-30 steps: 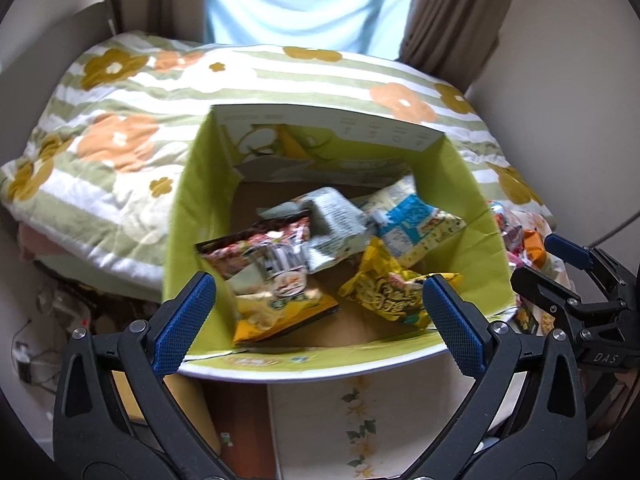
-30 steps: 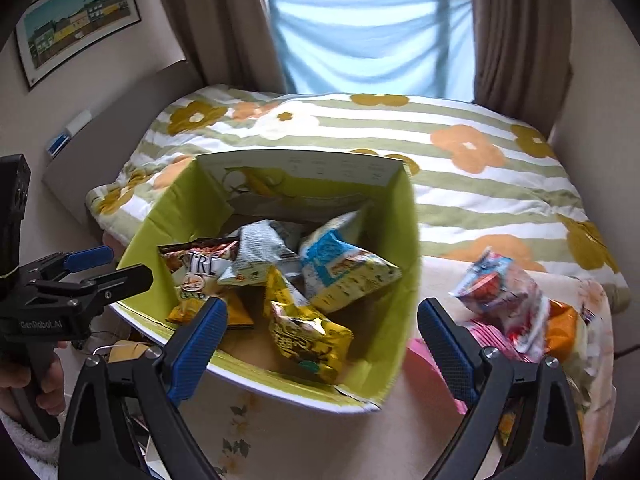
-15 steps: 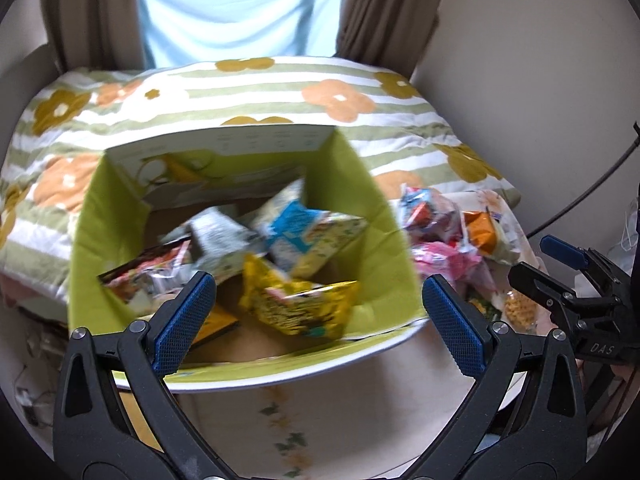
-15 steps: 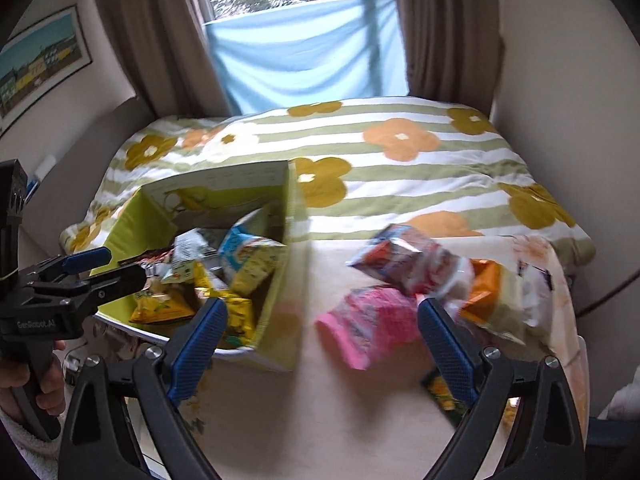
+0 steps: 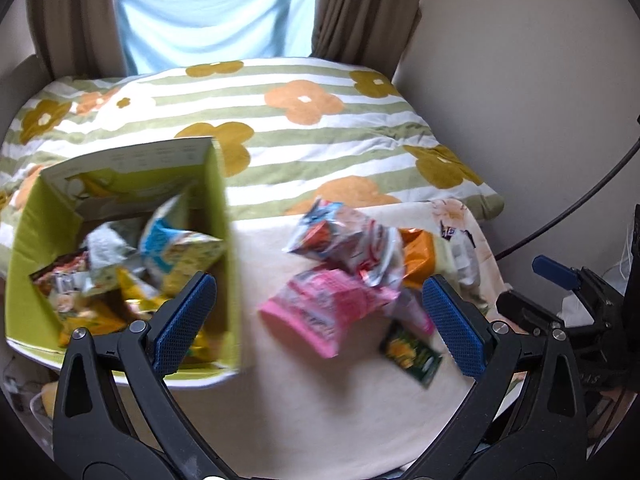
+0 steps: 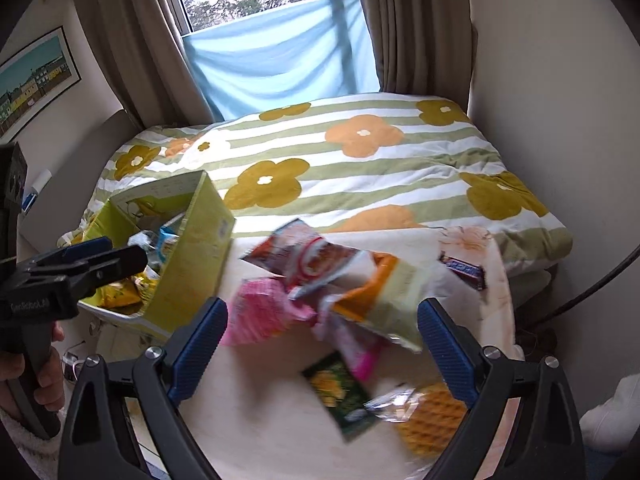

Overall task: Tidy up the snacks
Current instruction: 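Move both grippers back from the box toward the remaining snacks, then grasp the shrimp flake bag with the left gripper while the right gripper grasps the white packet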

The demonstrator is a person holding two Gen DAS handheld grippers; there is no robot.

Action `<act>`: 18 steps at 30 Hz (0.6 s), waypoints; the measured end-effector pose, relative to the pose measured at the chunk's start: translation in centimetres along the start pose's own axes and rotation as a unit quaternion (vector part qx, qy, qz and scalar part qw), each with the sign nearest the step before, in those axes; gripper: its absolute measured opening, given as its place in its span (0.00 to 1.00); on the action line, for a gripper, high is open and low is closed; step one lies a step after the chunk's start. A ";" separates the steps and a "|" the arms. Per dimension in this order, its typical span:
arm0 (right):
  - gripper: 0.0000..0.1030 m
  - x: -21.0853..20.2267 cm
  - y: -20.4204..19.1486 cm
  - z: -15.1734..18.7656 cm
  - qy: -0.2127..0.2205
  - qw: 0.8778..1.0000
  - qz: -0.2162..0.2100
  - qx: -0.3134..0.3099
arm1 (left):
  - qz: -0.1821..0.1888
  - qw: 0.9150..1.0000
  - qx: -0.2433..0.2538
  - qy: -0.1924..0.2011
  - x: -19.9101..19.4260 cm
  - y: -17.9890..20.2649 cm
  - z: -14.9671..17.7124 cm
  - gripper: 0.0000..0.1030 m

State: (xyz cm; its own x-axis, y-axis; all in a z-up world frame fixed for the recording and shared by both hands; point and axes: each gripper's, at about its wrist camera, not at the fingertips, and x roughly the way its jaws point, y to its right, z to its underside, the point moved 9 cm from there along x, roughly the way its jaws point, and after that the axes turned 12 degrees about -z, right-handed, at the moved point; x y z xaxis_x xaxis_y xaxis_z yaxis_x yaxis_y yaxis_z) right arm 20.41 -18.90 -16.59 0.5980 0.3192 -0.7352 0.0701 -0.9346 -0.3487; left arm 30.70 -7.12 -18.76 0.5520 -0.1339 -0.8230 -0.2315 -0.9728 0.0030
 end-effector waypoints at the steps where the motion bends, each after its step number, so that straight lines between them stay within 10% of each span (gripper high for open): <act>1: 0.92 -0.2 0.9 0.1 -0.003 1.000 -0.002 -0.004 | -0.003 1.000 -0.001 -0.002 0.3 0.8 -0.1 0.99; 18: 0.92 1.7 11.5 1.1 -0.045 0.997 -0.036 0.056 | -0.047 0.996 0.043 -0.069 9.8 8.1 -1.7 0.99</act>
State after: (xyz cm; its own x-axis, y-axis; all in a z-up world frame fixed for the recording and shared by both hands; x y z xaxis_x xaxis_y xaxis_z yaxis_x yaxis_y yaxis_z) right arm 21.38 -28.96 -22.52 0.5197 0.4031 -0.7533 0.0184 -0.8868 -0.4619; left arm 35.60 -16.63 -25.83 0.4615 -0.0096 -0.8871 -0.2539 -0.9596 -0.1217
